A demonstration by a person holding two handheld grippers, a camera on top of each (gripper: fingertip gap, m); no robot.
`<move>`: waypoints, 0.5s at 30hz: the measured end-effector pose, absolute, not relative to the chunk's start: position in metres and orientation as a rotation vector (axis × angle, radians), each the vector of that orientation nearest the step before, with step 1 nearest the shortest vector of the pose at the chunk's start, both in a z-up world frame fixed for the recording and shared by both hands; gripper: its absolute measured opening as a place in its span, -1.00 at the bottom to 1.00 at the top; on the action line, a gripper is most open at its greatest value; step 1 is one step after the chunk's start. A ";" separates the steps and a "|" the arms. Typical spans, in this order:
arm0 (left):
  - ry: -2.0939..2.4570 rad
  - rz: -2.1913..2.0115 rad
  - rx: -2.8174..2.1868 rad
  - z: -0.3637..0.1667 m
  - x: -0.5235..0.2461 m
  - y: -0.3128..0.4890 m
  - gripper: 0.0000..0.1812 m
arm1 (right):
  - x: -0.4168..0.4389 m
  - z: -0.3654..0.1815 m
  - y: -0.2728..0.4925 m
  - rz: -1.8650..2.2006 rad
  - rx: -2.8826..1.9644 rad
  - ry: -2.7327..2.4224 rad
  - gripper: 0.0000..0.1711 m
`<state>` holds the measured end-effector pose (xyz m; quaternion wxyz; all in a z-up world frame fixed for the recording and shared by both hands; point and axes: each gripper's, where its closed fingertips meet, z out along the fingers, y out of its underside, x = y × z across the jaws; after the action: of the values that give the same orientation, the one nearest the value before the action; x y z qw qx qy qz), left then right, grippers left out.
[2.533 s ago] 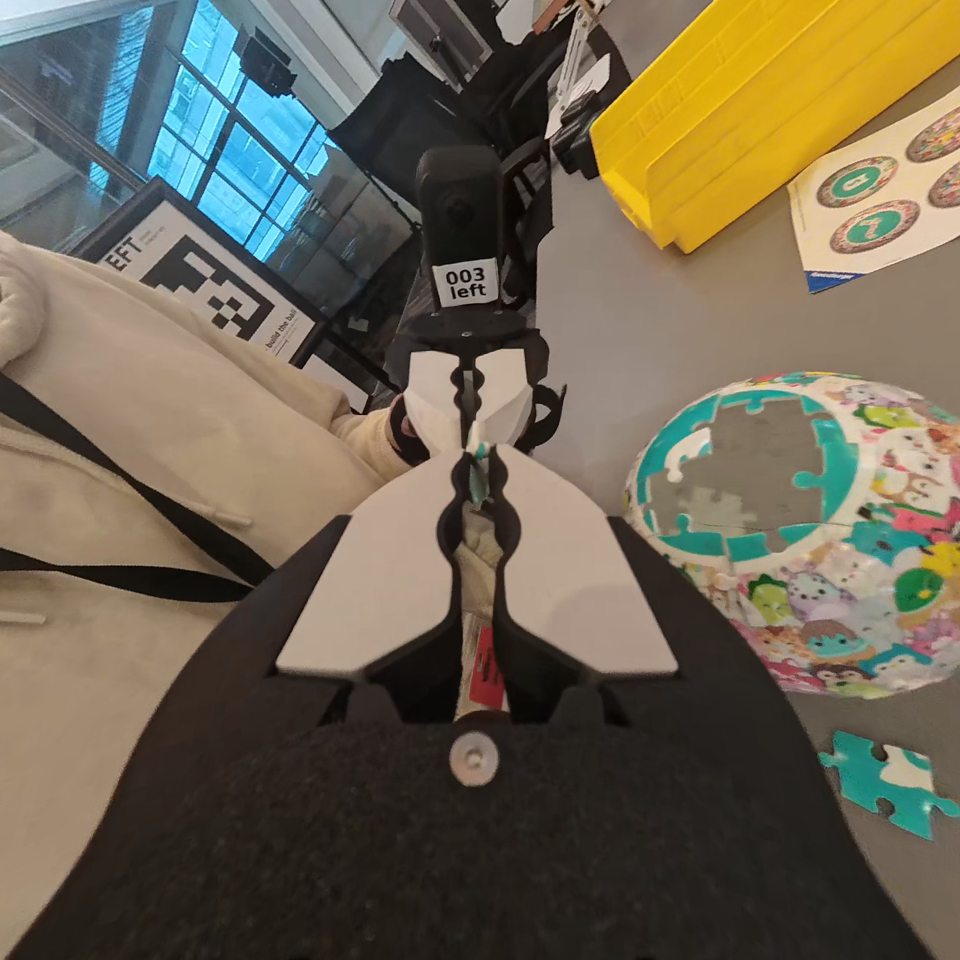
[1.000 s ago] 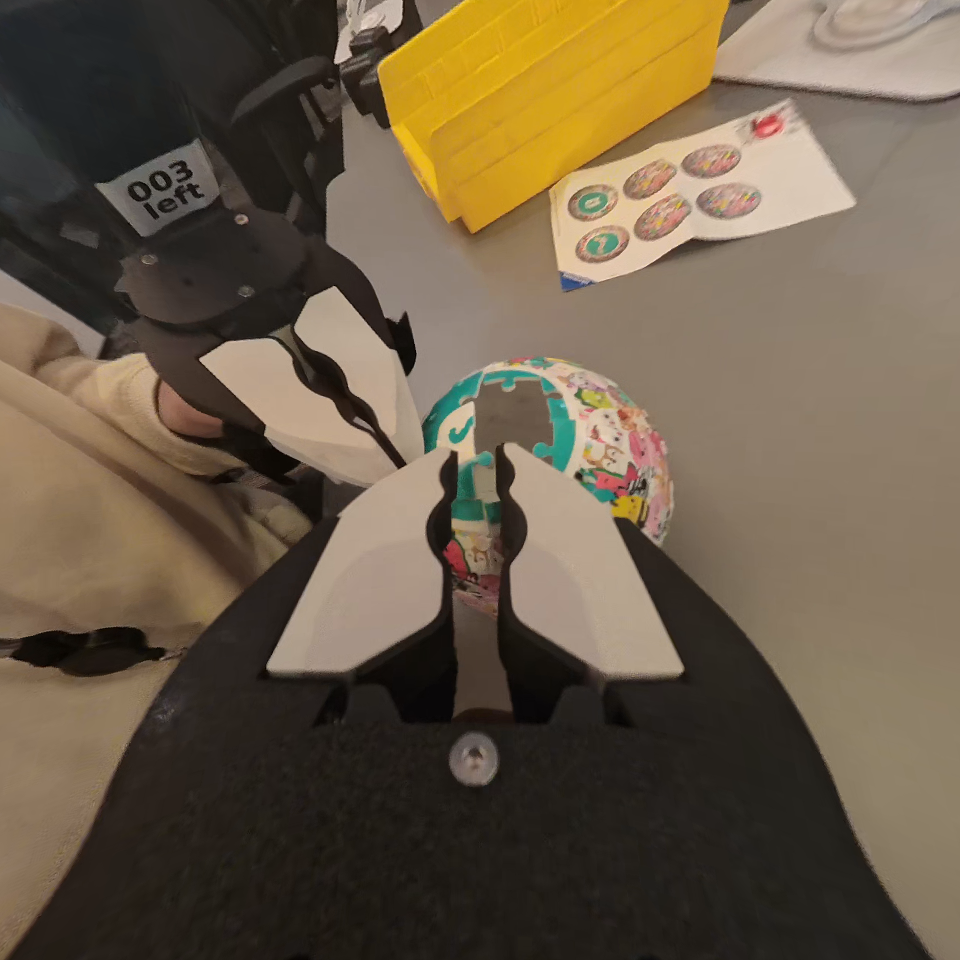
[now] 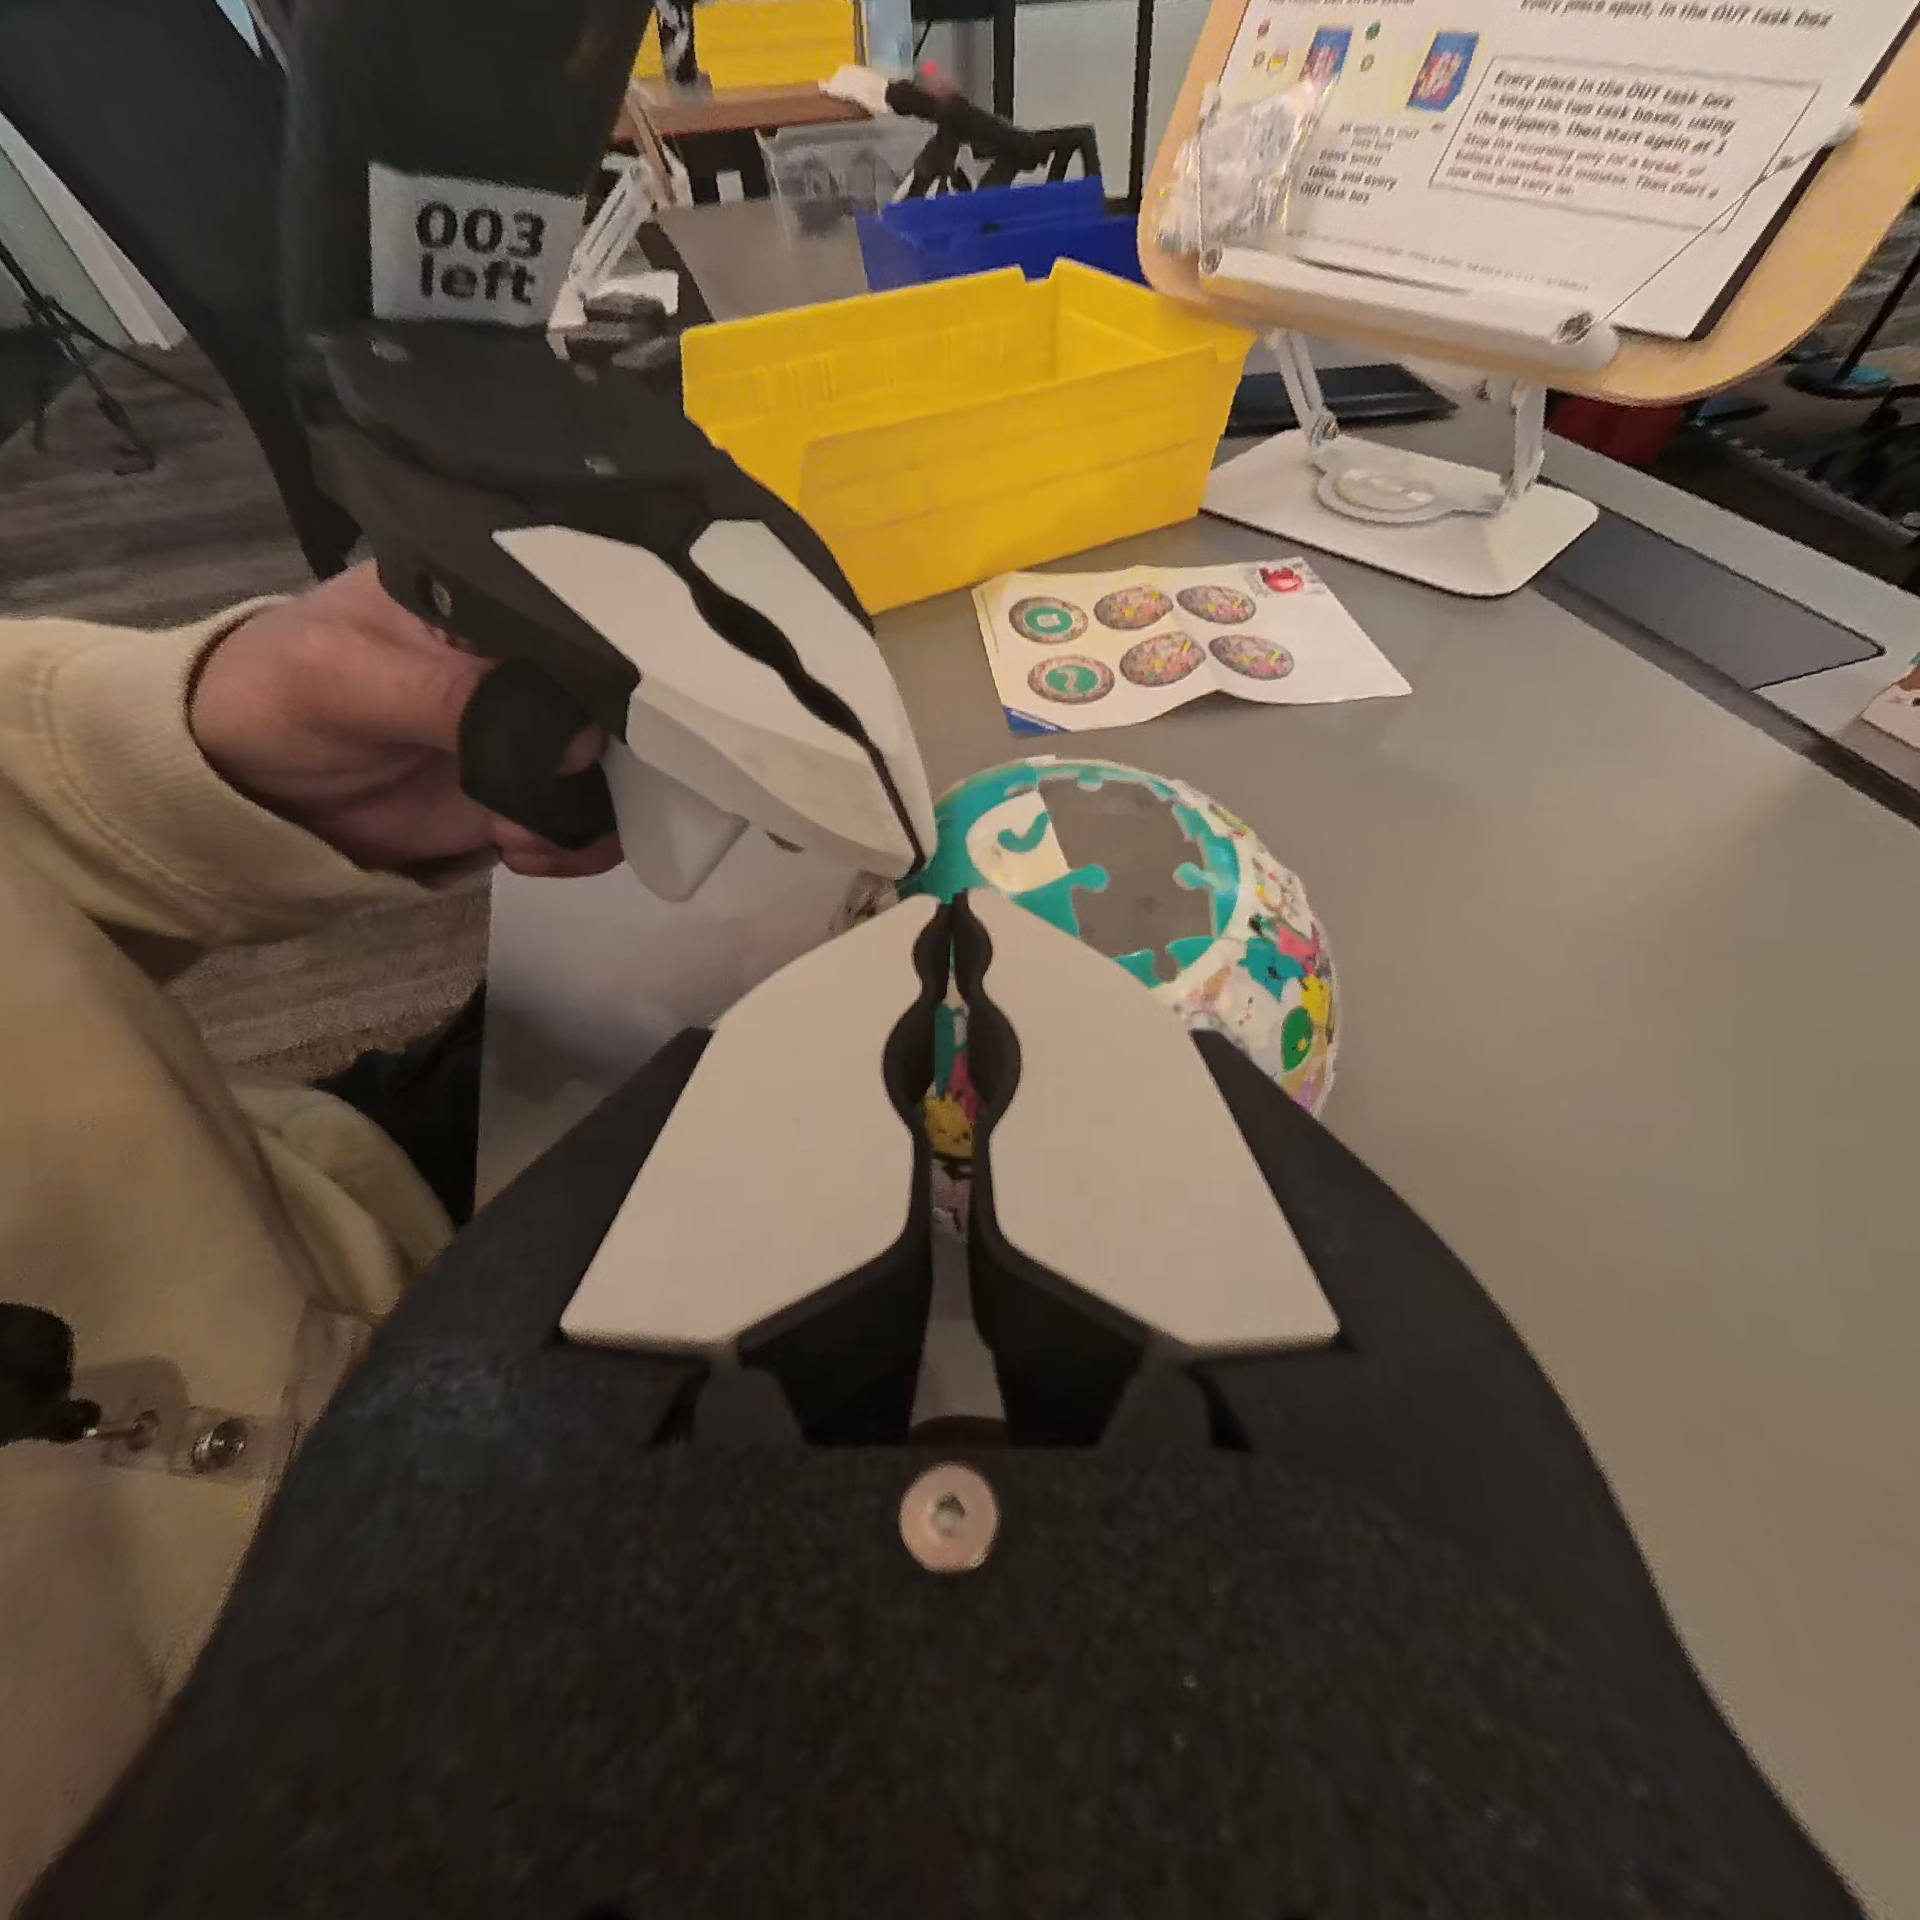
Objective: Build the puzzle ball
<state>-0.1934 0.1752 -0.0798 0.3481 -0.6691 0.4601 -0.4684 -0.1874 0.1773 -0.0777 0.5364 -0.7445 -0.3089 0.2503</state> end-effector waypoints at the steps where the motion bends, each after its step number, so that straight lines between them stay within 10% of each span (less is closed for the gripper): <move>1: 1.195 -1.206 -1.736 -0.080 -0.194 0.175 -1.00 | -0.187 -0.078 0.179 0.592 -1.772 -0.730 -1.00; 15: 1.248 -1.211 -1.719 -0.081 -0.189 0.166 -1.00 | -0.157 -0.078 0.190 0.561 -1.800 -0.707 -0.96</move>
<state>-0.1892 0.1655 -0.0813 0.3410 -0.6609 0.4799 -0.4655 -0.1571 0.1898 -0.0778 0.5344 -0.7556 -0.2968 0.2353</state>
